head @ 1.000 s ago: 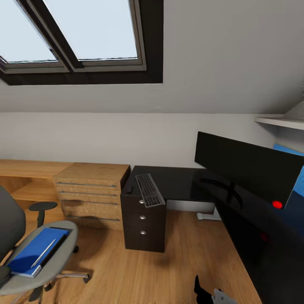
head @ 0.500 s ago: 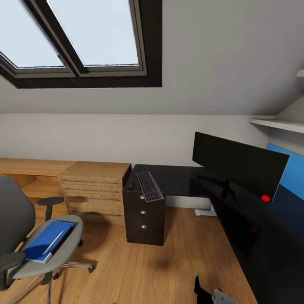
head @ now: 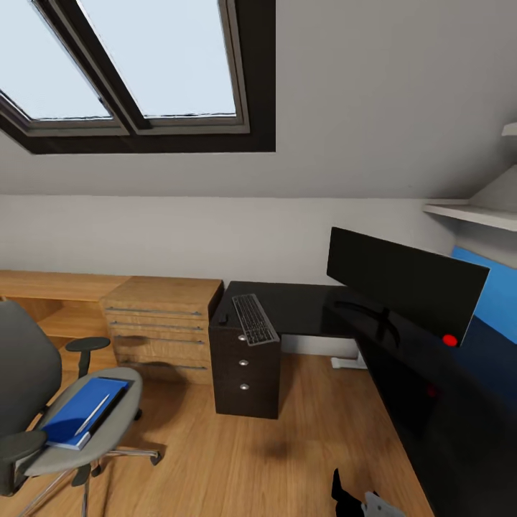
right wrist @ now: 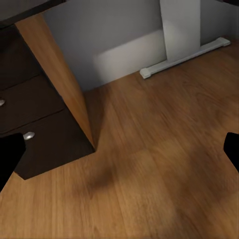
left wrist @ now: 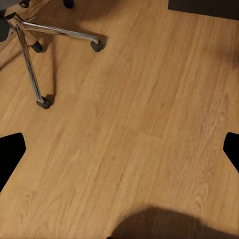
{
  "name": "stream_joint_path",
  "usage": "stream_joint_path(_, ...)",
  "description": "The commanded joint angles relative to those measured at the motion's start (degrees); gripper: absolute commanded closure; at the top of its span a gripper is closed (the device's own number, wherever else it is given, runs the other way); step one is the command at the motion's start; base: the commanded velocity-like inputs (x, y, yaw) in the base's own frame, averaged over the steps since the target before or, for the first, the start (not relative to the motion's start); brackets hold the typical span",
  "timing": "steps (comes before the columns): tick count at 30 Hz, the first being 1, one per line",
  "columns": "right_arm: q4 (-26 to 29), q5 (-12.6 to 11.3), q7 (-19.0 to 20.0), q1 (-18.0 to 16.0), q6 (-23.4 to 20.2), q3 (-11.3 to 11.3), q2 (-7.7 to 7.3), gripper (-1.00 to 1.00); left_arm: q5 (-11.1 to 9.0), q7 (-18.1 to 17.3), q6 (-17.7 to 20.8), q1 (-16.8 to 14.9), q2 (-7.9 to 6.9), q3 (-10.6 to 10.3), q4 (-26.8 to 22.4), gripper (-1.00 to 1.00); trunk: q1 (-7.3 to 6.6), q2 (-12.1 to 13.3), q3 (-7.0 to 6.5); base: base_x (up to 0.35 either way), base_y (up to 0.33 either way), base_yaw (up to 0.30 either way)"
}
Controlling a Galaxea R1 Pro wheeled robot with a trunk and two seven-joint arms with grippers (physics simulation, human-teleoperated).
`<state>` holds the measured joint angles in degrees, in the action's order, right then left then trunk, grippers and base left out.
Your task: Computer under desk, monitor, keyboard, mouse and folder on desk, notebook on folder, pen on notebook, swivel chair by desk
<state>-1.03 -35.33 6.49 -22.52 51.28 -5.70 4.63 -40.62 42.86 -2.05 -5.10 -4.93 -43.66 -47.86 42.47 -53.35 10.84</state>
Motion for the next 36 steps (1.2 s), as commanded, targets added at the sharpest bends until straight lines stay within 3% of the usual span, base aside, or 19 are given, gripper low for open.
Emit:
stream_joint_path(1, -0.1, -0.6, 0.3, -0.1, 0.2, -0.4, -0.01, -1.0, -0.5, 0.4, -0.2, -0.1, -0.08, -0.3, -0.1, -1.0, -0.22, 0.4, -0.1, 0.0, 0.0, 0.0)
stream_joint_path(16, 0.1, 1.0, 0.6, -0.1, 0.3, -0.6, -0.03, -1.0, -0.3, 0.5, -1.2, -0.1, -0.14, -0.2, -0.1, -1.0, -3.51, 6.4, -2.8, 0.0, 0.0, 0.0)
stream_joint_path(21, 2.1, 5.5, 0.5, -0.1, 1.6, -1.3, -0.36, -1.0, 0.0, 0.6, -9.6, -0.1, -0.25, -0.3, -1.0, -1.0, -4.61, 8.4, -3.69, 0.0, 0.0, 0.0)
stream_joint_path(26, 9.8, 7.2, 0.2, -0.1, 1.4, -1.5, -1.59, -1.0, 0.2, 0.5, -13.8, -0.1, -0.51, -0.5, -3.6, -1.0, -5.71, 10.4, -4.59, 0.0, 0.0, 0.0)
stream_joint_path(29, 17.2, 7.7, -1.1, -0.1, -1.9, -1.5, -2.07, -1.0, 0.2, 0.5, -14.5, -0.1, -0.74, -0.3, -7.0, -1.0, -6.36, 11.6, -5.13, 0.0, 0.0, 0.0)
stream_joint_path(31, 24.2, 8.0, -3.8, -0.1, -7.2, -1.6, -2.57, -1.0, 0.1, 0.6, -13.0, -0.1, -1.44, -0.1, -11.4, -1.0, -6.8, 12.4, -5.49, 0.0, 0.0, 0.0)
stream_joint_path(33, 33.1, 9.1, -7.6, -0.1, -15.0, -1.6, -3.48, -1.0, 0.1, 0.6, -9.1, -0.1, -2.53, 0.1, -17.3, -1.0, -7.24, 13.2, -5.85, 0.0, 0.0, 0.0)
stream_joint_path(34, 39.6, 10.2, -10.3, 0.0, -21.4, -1.7, -4.28, -1.0, 0.1, 0.6, -5.2, -0.1, -3.3, 0.4, -22.0, -1.0, -7.46, 13.6, -6.03, 0.0, 0.0, 0.0)
stream_joint_path(36, 46.2, 11.4, -13.0, 0.3, -28.3, -1.7, -5.01, -1.0, 0.0, 0.7, -0.7, -0.1, -3.88, 1.3, -27.1, -1.0, -7.9, 14.4, -6.39, 0.0, 0.0, 0.0)
